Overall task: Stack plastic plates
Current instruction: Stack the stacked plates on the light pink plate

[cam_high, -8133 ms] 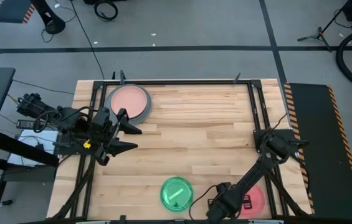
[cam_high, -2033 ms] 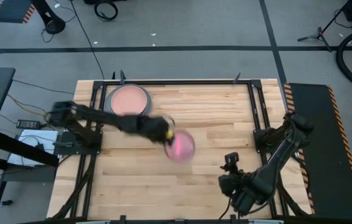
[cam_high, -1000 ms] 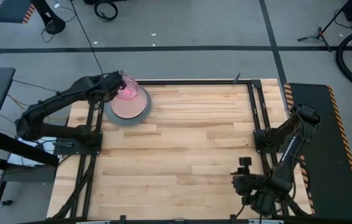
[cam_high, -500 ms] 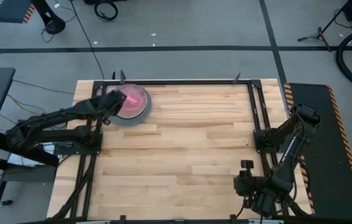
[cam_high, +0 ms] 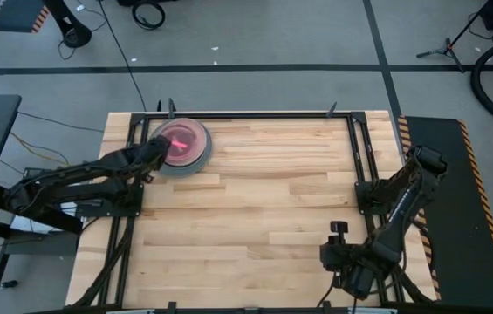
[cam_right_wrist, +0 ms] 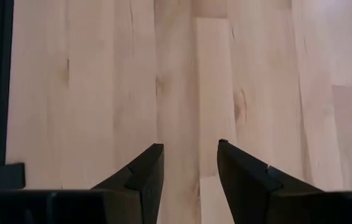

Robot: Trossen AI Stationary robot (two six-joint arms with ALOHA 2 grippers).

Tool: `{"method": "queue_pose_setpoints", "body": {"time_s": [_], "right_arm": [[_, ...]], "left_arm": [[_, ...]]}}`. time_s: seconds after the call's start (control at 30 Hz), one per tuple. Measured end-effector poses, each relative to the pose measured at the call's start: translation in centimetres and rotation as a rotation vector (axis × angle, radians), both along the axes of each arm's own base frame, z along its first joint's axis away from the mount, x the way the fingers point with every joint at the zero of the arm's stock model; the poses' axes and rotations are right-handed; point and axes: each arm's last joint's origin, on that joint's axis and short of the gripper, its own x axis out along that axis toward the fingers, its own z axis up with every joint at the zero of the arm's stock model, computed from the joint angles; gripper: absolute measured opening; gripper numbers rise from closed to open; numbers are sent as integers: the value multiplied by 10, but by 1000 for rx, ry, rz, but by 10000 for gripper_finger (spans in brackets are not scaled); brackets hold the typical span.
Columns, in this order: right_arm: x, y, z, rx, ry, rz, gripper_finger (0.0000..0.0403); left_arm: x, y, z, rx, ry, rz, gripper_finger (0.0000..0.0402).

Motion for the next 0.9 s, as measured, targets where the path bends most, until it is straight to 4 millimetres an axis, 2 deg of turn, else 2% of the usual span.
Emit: {"method": "queue_pose_setpoints", "body": {"time_s": [0.33,0.6,0.9], "right_arm": [[7,-2,1,13,-16,-9,156],[8,-1,1,21,-29,1,156],[9,1,1,35,-37,1,156]], "left_arm": [[6,3,3,47,-60,-48,9],[2,0,-2,-9,-4,-62,12],[5,3,2,67,-13,-55,88]]}}
